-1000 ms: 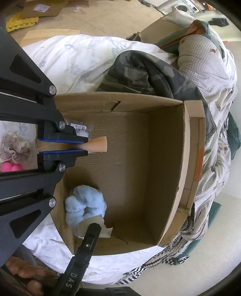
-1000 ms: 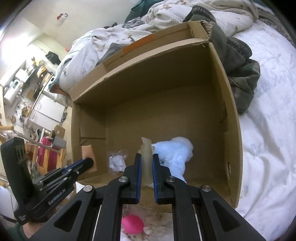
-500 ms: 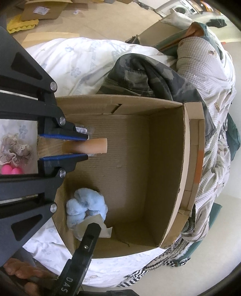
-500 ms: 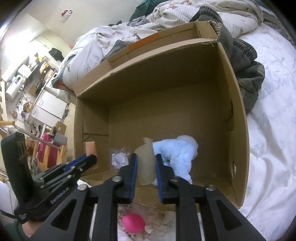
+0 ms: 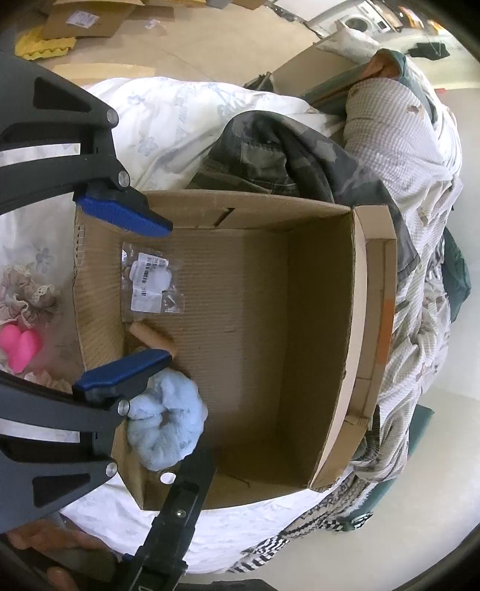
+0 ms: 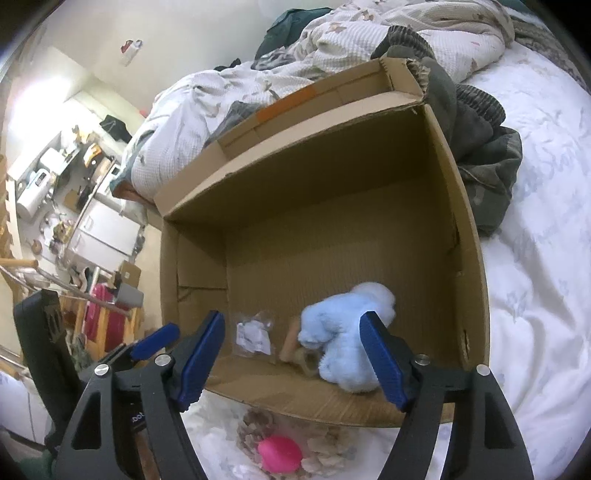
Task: Organize soft objects
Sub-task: 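Open the left tool to release the cylinder in the box, withdraw, then grasp the white bow toy with the left tool and lift it, then carry the white toy with the left tool while the right tool carries the cream bow scrunchie into the box, then open both tools to drop the white toy and cream scrunchie in the box, withdraw, then grasp the pink heart sponge with the right tool while the left tool grasps the lace-trimmed beige scrunchie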
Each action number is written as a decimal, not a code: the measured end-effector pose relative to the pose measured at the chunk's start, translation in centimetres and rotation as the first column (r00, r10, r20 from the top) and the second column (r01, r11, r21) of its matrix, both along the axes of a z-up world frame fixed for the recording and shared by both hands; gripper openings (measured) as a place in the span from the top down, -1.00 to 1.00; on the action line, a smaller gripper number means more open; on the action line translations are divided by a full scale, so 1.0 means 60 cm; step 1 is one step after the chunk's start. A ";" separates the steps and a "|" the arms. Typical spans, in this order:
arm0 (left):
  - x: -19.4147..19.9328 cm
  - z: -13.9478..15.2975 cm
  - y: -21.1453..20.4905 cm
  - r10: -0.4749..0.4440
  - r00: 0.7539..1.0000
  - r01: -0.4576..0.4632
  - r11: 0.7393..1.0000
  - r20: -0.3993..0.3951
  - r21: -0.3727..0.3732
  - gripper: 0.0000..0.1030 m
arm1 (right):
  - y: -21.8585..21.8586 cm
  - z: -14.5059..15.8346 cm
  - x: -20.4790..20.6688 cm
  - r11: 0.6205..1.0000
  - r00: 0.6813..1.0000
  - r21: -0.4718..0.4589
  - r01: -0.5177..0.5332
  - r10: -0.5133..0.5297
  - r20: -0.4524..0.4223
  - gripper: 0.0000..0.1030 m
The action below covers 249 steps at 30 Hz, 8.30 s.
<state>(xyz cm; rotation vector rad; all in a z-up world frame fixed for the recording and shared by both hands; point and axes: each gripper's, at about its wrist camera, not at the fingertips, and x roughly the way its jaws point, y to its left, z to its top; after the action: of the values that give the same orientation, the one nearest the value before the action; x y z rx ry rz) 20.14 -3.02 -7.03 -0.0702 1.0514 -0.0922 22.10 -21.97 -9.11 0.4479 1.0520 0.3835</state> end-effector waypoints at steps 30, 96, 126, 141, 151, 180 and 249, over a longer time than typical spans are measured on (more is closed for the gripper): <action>-0.086 0.051 0.050 0.078 0.997 -0.078 0.997 0.020 0.012 -0.17 | -0.003 0.030 -0.058 1.000 1.000 -0.029 -0.009 0.010 0.012 -0.55; -0.143 -0.031 0.102 0.202 0.955 -0.217 0.975 -0.217 -0.048 0.62 | 0.058 -0.148 -0.095 0.979 0.907 -0.109 -0.171 0.113 -0.406 -0.35; -0.154 -0.015 0.103 0.253 0.960 -0.251 0.967 -0.119 0.031 0.62 | 0.080 -0.039 -0.141 0.949 0.958 -0.164 -0.271 0.249 -0.142 0.76; -0.113 0.127 0.066 0.117 0.991 -0.120 0.992 0.069 0.040 0.62 | 0.065 0.124 -0.131 0.976 0.967 -0.061 -0.208 0.214 0.136 0.76; -0.044 0.142 0.054 0.082 0.993 -0.083 0.996 0.083 0.018 0.62 | 0.009 0.153 -0.080 0.989 0.974 -0.109 -0.103 0.122 0.190 0.76; 0.025 0.003 0.028 0.031 0.999 -0.031 1.000 -0.017 -0.005 0.61 | -0.041 0.002 0.001 0.983 0.998 -0.178 0.044 -0.053 -0.047 0.76; -0.137 -0.011 0.100 0.171 0.973 -0.179 0.983 -0.156 -0.041 -0.24 | 0.066 -0.044 -0.129 0.988 0.975 -0.049 -0.146 0.136 -0.174 -0.37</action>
<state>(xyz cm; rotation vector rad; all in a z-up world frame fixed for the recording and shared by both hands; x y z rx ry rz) 11.94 2.95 -7.67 -0.2218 1.1910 0.0451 14.34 -18.00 -11.73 0.3563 1.2628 0.4439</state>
